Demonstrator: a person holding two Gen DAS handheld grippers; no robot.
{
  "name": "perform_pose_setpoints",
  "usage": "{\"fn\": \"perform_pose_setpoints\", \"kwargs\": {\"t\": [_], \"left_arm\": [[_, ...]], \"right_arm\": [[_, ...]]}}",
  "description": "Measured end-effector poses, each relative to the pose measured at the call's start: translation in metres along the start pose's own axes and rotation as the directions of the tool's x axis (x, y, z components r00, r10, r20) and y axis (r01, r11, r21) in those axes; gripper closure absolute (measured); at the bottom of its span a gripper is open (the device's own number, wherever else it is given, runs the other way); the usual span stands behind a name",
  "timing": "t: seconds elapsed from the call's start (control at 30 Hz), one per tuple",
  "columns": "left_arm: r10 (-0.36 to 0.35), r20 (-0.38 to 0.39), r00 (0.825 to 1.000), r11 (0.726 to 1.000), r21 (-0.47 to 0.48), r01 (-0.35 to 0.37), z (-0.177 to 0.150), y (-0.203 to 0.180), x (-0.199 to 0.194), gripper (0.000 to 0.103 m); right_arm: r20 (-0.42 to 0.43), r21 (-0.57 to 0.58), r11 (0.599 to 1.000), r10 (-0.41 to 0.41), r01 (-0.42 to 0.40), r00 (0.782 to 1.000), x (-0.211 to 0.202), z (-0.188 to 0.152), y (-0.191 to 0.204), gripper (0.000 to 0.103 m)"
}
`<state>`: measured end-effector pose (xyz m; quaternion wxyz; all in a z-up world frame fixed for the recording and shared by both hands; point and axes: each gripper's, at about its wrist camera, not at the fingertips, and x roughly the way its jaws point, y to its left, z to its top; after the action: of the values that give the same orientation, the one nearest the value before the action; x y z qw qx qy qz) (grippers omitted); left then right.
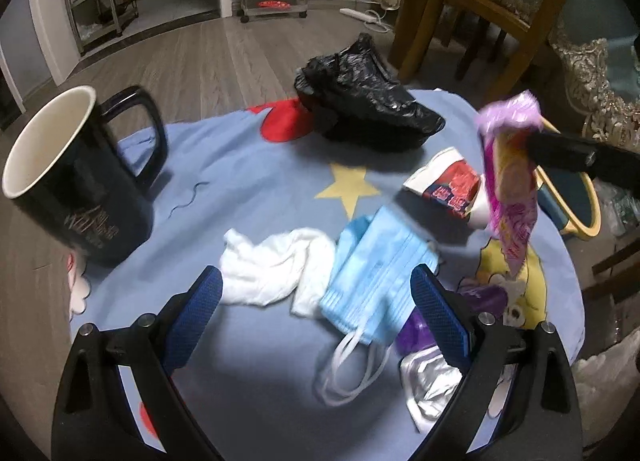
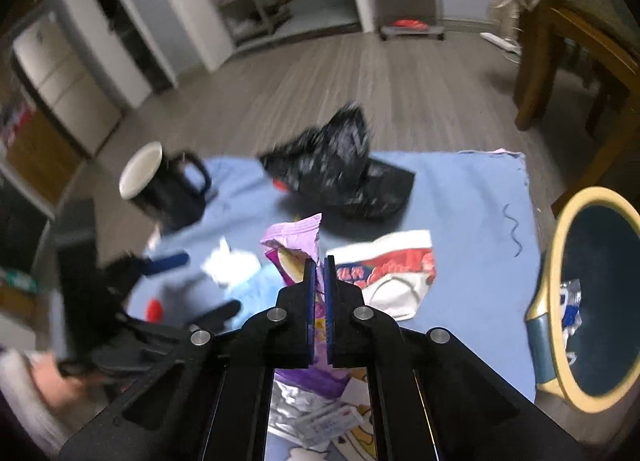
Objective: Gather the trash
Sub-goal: 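Grasp the blue face mask with left tool while right tool grasps the pink wrapper, then carry the mask and pink wrapper over the bin and open both tools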
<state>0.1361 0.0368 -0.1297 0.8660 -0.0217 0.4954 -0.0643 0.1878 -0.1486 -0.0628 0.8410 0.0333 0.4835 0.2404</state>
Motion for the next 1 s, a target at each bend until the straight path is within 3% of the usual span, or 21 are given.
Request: {"fn": "perform_pose_setpoints", "kwargs": {"t": [0.2, 0.3, 0.37, 0.47, 0.57, 0.77, 1.0], "left_arm": [[-0.011, -0.016, 1.0, 0.995, 0.101, 0.013, 0.003, -0.023, 0.015, 0.018], [-0.018, -0.037, 0.999, 0.994, 0.109, 0.021, 0.005, -0.027, 0.023, 0.029], [-0.034, -0.068, 0.997, 0.994, 0.106, 0.041, 0.006, -0.028, 0.03, 0.056], [-0.034, -0.083, 0.996, 0.993, 0.113, 0.043, 0.006, -0.03, 0.033, 0.077], [-0.045, -0.077, 0.996, 0.994, 0.1, 0.053, 0.009, -0.029, 0.026, 0.091], [-0.01, -0.002, 1.0, 0.985, 0.174, 0.011, 0.015, -0.044, -0.003, 0.092], [-0.02, 0.092, 0.996, 0.978, 0.207, 0.001, 0.031, -0.064, -0.036, 0.092]], "right_arm": [[0.059, 0.095, 0.994, -0.055, 0.05, 0.997, -0.02, 0.013, -0.015, 0.098], [0.048, 0.126, 0.991, -0.05, 0.043, 0.998, -0.017, 0.012, -0.023, 0.098], [0.036, 0.131, 0.991, -0.045, 0.04, 0.998, -0.015, 0.011, -0.025, 0.098], [0.027, 0.132, 0.99, -0.05, 0.046, 0.998, -0.015, 0.01, -0.026, 0.098], [0.028, 0.141, 0.989, -0.054, 0.049, 0.998, -0.016, 0.01, -0.028, 0.098], [0.057, 0.165, 0.986, -0.048, 0.038, 0.997, -0.025, 0.015, -0.033, 0.098], [0.103, 0.175, 0.985, -0.032, 0.013, 0.994, -0.047, 0.025, -0.033, 0.098]]}}
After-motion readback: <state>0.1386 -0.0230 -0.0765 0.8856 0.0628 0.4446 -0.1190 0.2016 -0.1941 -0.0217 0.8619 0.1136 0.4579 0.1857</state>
